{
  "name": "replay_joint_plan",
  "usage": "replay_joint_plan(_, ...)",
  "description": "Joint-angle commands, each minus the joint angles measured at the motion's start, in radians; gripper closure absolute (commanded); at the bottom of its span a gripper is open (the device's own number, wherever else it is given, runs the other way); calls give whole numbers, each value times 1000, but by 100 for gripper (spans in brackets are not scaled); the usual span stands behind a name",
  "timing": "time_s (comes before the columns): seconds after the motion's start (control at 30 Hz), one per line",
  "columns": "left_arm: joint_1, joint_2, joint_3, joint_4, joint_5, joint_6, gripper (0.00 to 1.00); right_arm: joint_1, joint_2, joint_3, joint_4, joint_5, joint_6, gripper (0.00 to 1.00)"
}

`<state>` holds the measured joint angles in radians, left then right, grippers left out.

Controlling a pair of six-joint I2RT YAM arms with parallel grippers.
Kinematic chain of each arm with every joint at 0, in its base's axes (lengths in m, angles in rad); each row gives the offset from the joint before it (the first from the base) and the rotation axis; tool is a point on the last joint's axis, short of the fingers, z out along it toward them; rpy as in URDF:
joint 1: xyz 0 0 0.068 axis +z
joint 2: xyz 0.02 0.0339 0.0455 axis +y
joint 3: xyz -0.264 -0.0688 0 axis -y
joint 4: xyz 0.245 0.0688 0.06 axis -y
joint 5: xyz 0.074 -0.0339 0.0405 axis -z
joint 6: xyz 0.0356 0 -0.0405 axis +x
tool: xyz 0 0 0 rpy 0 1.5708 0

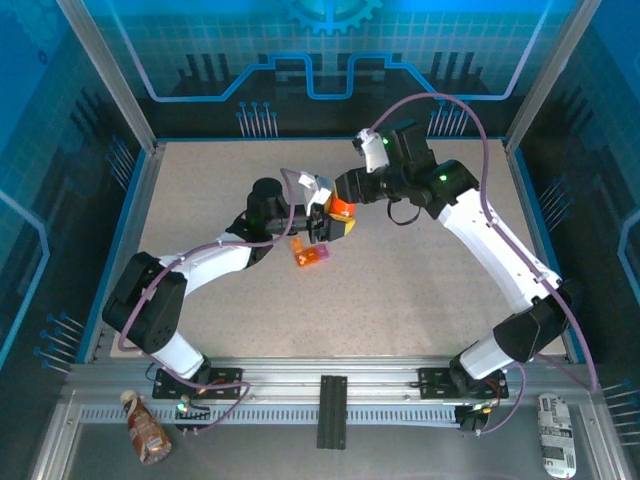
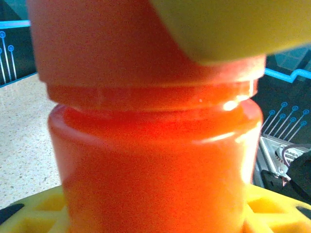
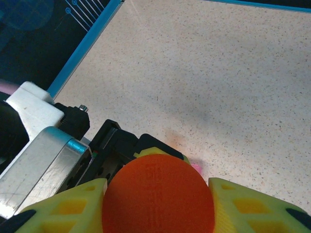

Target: Sort the pills into containers

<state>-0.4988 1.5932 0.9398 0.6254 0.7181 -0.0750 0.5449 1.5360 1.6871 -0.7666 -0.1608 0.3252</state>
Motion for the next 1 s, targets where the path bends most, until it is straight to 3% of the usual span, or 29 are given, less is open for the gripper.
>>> replay_joint_plan(0.0,-15,-24,33,167,33,28,100,3,44,43,-63,-2,30,47)
replay_joint_plan(0.23,-14,-19,33,166,37,31,100,-158,-63,97,-44,-224,-33,21)
replay_joint_plan(0.5,-9,-15,45,154,69,31,100,-266,-82,163,-128,-464,-239,20)
replay_joint_plan(0.7,-8,-13,59,143,89,26,100,-220,30,329,-329,-393,-451,22)
replay_joint_plan(0.97,-8,-10,70,128,96,26,100,-122,176,500,-494,-290,-557,19)
